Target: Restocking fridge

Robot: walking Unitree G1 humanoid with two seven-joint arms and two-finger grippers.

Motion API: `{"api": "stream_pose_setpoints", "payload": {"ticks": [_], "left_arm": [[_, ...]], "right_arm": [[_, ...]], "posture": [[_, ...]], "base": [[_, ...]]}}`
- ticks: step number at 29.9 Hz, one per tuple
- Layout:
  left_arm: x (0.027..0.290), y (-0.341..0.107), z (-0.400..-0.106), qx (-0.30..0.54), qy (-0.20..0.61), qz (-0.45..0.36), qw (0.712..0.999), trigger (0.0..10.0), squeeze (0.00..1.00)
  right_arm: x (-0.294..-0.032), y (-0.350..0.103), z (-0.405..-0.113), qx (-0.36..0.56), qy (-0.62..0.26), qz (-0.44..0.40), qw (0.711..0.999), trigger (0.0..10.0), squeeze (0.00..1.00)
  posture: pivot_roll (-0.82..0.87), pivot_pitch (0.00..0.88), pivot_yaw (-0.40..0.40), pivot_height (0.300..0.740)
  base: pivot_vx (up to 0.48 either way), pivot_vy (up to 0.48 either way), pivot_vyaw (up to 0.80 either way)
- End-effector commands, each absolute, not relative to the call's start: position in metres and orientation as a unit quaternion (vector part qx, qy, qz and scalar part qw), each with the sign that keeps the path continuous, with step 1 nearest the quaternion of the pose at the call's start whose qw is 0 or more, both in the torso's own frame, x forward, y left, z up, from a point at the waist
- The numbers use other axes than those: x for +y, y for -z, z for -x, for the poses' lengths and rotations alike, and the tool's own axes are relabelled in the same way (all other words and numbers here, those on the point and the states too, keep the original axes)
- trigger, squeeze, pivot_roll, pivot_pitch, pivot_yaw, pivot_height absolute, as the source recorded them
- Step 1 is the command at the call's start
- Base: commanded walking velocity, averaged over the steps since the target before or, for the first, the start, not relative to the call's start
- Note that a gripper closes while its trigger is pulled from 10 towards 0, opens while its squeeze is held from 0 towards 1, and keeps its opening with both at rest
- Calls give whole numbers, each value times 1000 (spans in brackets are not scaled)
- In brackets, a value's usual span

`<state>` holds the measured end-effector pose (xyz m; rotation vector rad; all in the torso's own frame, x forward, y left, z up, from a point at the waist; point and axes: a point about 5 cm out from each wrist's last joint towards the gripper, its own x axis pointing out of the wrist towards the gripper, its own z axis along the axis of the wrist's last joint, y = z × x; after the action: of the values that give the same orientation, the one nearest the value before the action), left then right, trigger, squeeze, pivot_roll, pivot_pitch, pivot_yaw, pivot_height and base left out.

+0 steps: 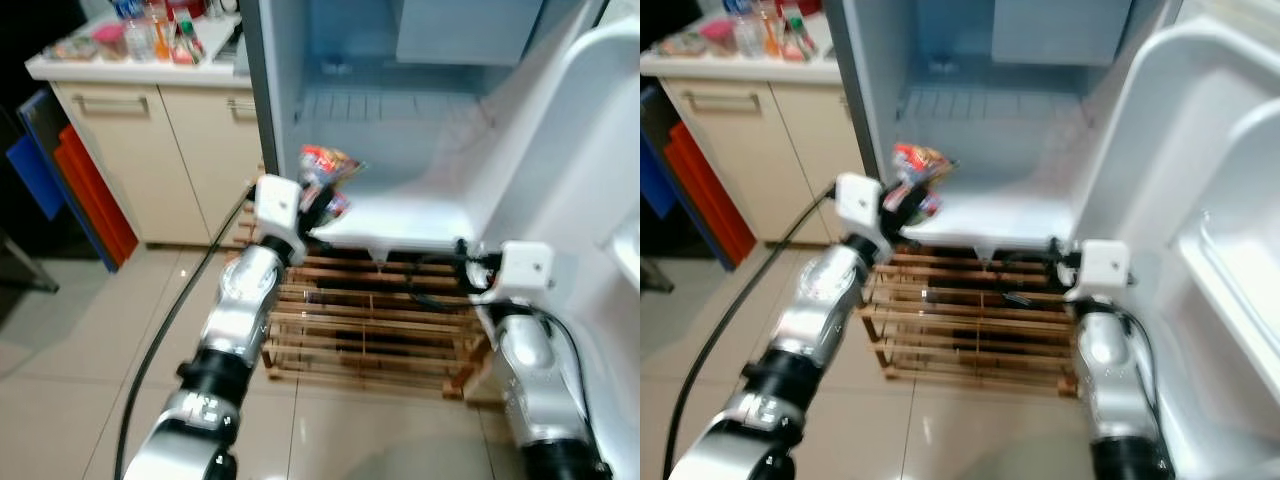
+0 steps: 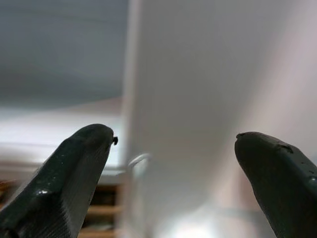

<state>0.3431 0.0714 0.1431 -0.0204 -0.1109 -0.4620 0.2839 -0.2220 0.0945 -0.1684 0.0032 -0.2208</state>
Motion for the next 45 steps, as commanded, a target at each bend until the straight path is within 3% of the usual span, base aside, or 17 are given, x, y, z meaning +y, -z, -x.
{"api": "stream_pose_setpoints", "payload": {"ticks": [1, 7, 17, 21, 25, 32, 39, 45], "left_arm": [[83, -147, -347, -60, 212, 6, 975, 10000, 0], [83, -147, -347, -60, 212, 8, 975, 10000, 0], [79, -146, -346, -61, 220, 3, 974, 10000, 0], [78, -145, -345, -58, 223, 1, 973, 10000, 0], [77, -142, -345, -50, 224, -15, 973, 10000, 0], [77, -141, -347, -48, 224, -25, 973, 10000, 0], [77, -143, -348, -50, 224, -28, 973, 10000, 0], [76, -143, -348, -50, 224, -25, 973, 10000, 0]], "right_arm": [[-223, -97, -288, -1, 126, 111, 986, 10000, 0], [-252, -93, -281, 29, 222, 170, 960, 10000, 0], [-262, -93, -277, 41, 267, 229, 935, 10000, 0], [-260, -92, -277, 38, 259, 201, 944, 10000, 0], [-227, -100, -287, -3, 168, 113, 979, 10000, 0], [-205, -99, -290, -9, 119, 78, 990, 10000, 0], [-201, -101, -292, -16, 99, 76, 992, 10000, 0], [-232, -97, -286, 7, 188, 147, 971, 10000, 0]], "posture": [[-100, 0, 24, 740], [-99, 0, 26, 740], [-100, 0, 26, 740], [-101, 0, 26, 740], [-101, 0, 29, 740], [-97, 0, 31, 740], [-96, 0, 32, 740], [-98, 0, 28, 740]], "base": [[480, 0, 0], [480, 0, 0], [251, 0, 0], [0, 0, 0], [0, 0, 0], [0, 0, 0], [0, 0, 0], [0, 0, 0]]}}
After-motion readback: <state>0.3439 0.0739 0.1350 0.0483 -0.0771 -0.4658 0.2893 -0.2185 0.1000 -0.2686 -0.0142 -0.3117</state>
